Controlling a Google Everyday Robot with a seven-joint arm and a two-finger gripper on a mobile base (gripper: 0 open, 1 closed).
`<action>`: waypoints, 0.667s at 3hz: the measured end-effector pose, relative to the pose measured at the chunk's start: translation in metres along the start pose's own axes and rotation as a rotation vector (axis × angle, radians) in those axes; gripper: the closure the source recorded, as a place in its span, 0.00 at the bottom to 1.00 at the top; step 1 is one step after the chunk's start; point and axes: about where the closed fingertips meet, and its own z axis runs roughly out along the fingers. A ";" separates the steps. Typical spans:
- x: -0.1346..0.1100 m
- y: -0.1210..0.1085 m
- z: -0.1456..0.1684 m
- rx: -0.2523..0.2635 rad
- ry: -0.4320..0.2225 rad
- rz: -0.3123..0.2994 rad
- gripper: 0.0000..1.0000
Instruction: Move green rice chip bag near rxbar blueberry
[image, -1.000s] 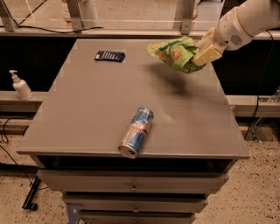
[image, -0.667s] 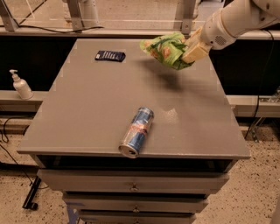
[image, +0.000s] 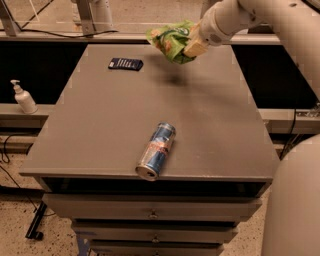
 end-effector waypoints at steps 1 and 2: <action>-0.013 -0.004 0.038 0.006 0.028 -0.023 1.00; -0.012 -0.005 0.073 0.000 0.064 -0.038 1.00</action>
Offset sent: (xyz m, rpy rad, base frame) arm 0.0738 0.0530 -0.0612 -0.1195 0.0063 -0.0205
